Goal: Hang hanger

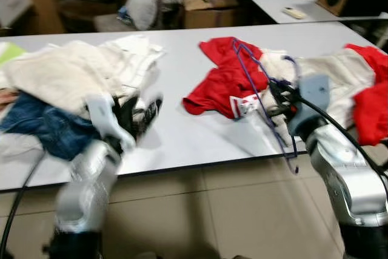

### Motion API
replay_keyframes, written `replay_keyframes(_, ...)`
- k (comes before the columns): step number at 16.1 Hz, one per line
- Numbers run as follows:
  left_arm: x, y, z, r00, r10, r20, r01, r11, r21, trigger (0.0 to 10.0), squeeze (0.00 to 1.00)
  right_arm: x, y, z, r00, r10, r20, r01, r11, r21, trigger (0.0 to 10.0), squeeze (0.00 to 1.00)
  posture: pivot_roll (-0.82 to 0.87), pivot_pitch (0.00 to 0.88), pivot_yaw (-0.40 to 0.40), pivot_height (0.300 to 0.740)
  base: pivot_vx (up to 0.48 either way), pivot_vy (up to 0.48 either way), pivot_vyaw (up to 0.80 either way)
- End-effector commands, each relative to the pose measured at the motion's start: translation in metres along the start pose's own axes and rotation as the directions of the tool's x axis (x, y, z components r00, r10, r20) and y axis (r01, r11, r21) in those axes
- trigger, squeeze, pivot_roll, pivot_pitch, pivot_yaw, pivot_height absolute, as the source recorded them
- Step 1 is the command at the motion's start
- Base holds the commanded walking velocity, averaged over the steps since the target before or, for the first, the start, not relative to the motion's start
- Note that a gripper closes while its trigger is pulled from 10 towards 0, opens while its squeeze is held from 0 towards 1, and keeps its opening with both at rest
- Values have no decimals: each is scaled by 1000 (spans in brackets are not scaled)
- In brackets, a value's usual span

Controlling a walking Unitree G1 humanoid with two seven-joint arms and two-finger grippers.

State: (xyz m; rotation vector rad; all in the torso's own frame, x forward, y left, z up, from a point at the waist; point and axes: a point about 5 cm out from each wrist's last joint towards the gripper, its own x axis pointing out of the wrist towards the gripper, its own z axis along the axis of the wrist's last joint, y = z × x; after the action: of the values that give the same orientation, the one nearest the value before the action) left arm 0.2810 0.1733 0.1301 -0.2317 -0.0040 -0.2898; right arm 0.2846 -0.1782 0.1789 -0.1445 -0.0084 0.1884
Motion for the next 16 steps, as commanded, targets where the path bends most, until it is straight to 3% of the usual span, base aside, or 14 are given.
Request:
replay_keyframes(1,-1,-2,4,999,37,24,-38,997,72,10000,863,-6,5,6,1000,5,27,-5,1000,9,10000,0,-108,0,-7,740,0,-356,0)
replay_keyframes(5,5,-21,-4,1000,-4,10,3,991,133,10000,859,-13,18,11,996,48,69,-50,999,23,10000,0,-128,0,18,740,0,-400,0)
replay_keyframes(9,13,-24,-6,1000,21,22,-24,990,137,10000,851,-17,19,8,999,22,49,-24,999,28,10000,0,-143,0,36,740,0,-298,0)
replay_keyframes(10,13,-27,-7,1000,12,1,-13,993,121,10000,667,-22,19,3,1000,12,20,-13,998,57,10000,0,-150,0,48,740,0,0,-781)
replay_keyframes(12,11,-27,-13,1000,-3,-20,6,987,159,10000,510,-28,16,-5,1000,-27,-7,27,998,58,10000,0,-151,0,59,740,0,0,-781)
replay_keyframes(14,12,-30,-11,1000,-24,-17,26,992,120,10000,333,-28,16,-6,999,-42,-5,42,997,68,10000,0,-149,0,67,740,0,0,-784)
replay_keyframes(15,14,-28,-8,1000,-22,-1,22,996,85,10000,0,-25,18,-6,1000,-26,0,26,996,82,10000,0,-153,0,71,740,0,0,-788)
replay_keyframes(16,15,-25,-11,1000,4,5,-4,997,76,10000,0,-25,19,-10,1000,-21,-10,21,997,77,10000,0,-147,0,70,740,0,0,-788)
